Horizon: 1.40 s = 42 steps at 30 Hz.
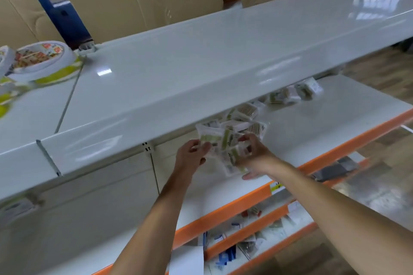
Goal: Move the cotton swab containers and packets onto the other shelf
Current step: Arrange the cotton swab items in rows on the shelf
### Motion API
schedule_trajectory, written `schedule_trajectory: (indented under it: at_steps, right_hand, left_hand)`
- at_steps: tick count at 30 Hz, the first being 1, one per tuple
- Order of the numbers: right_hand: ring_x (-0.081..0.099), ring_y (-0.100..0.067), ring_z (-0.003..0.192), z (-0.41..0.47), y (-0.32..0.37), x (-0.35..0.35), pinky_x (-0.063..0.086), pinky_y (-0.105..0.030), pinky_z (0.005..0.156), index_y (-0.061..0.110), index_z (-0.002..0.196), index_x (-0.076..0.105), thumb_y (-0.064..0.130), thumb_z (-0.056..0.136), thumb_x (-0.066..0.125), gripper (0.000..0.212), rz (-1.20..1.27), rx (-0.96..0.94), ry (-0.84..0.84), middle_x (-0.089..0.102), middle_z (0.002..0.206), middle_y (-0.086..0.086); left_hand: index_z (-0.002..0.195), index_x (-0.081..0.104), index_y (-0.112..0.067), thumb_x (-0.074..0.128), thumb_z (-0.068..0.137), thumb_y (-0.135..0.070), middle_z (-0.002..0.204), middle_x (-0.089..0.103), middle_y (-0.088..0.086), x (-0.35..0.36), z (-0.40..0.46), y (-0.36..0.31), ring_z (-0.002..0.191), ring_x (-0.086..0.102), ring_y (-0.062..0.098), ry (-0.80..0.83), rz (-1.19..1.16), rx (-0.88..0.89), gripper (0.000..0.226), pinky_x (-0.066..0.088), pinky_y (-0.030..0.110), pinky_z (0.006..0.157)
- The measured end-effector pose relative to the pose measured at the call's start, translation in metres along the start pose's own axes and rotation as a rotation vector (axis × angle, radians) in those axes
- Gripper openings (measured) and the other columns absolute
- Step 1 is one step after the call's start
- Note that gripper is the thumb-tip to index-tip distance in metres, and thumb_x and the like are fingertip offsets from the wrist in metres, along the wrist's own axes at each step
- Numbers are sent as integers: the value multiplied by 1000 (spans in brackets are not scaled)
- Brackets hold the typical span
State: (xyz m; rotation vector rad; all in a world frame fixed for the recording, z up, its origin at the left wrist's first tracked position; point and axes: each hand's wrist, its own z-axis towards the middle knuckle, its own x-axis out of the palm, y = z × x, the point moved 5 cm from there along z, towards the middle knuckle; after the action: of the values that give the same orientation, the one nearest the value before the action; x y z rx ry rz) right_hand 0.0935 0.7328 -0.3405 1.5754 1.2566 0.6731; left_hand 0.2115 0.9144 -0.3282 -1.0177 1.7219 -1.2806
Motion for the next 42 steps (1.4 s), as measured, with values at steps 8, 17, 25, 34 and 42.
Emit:
schedule_trajectory:
  at_steps: [8,17,25,34,42]
  right_hand:
    - [67,-1,70,-1,15,-8,50,-16,52,24,100,65,2,71,86,43,58,-196,-124,71,88,9]
    - [73,-18,90,-2,12,52,57,-33,77,19,99,72,6,75,82,30,137,-194,26,78,95,-1]
    - [73,-4,77,-12,26,129,48,-12,54,20,94,74,13,79,80,18,81,-219,185,79,88,6]
    - [76,-15,89,-13,39,240,61,-32,78,17,108,69,12,77,82,34,91,-231,333,78,98,3]
    - [75,-27,96,-12,38,351,60,-38,82,12,108,69,8,76,83,34,216,-229,334,78,102,-7]
  left_hand:
    - [97,73,-13,76,87,-18,102,76,10,-18,-33,11,98,72,23,-30,-75,-10,13,61,39,86]
    - [72,72,-29,82,80,-26,66,68,-16,-81,-77,27,65,60,6,-323,-20,-24,14,51,24,66]
    - [88,71,-24,81,82,-19,79,73,-9,-151,-116,39,68,62,8,-506,-96,-30,13,51,23,66]
    - [102,71,-12,80,82,-12,83,74,-6,-256,-127,70,63,66,-3,-605,-136,-47,23,54,17,67]
    - [102,72,-3,80,81,-12,90,71,8,-376,-128,92,77,58,15,-638,-67,-20,24,45,29,72]
